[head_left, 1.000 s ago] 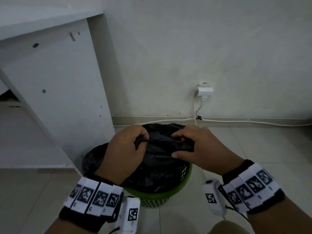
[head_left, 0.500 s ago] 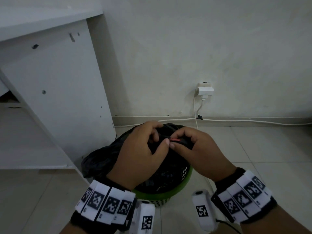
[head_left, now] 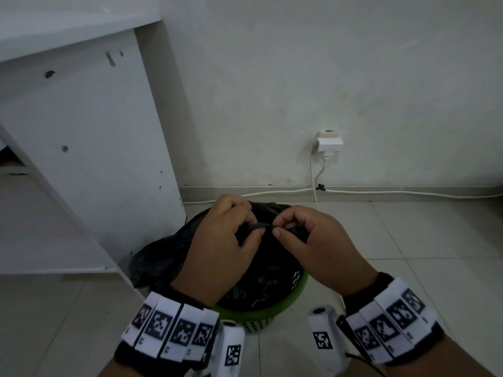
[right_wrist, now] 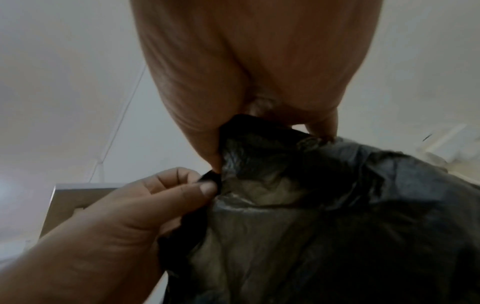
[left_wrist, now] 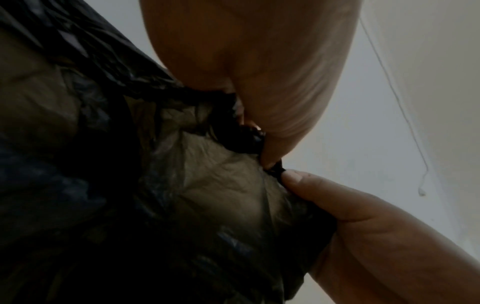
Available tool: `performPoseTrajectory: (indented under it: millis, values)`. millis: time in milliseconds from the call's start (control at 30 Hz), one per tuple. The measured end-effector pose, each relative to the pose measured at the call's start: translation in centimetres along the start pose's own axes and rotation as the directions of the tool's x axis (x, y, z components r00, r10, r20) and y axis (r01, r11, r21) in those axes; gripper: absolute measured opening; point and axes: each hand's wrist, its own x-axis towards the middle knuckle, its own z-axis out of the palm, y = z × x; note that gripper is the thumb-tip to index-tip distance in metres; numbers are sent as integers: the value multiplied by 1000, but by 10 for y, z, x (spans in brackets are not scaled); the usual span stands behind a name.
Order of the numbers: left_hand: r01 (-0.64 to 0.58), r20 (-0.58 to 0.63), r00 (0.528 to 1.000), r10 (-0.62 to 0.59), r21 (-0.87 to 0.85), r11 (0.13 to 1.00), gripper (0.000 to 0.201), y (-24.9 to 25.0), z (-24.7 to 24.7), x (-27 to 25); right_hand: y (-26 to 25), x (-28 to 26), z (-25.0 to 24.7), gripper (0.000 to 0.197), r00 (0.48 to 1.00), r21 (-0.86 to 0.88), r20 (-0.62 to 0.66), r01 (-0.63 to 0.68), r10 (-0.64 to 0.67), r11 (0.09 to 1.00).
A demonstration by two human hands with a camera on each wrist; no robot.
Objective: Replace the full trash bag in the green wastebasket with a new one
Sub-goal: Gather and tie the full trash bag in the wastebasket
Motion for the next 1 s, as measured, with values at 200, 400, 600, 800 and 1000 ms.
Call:
performPoseTrajectory:
  millis: [200,400,600,800,1000]
  values:
    - [154,46,988,-150,-106,982,25,6,6,-4,-3,0,1,7,989,-26,-147,13,-16,1000]
    - [64,40,997,-63,-21,998,20,0,2,-6,4,1,2,7,991,-131,-91,91,-103,987]
    - [65,33,997,-69,106,992,7,-4,5,-5,2,0,2,8,998,359,-53,5,15,933]
    - [130,19,992,-128,-201,971,17,0,5,-1,-3,3,2,18,982,849,-4,-97,189,520]
    - [299,167,953,-253,-658,691,31,11,7,1,-8,6,8,21,958,915,38,-147,284,375]
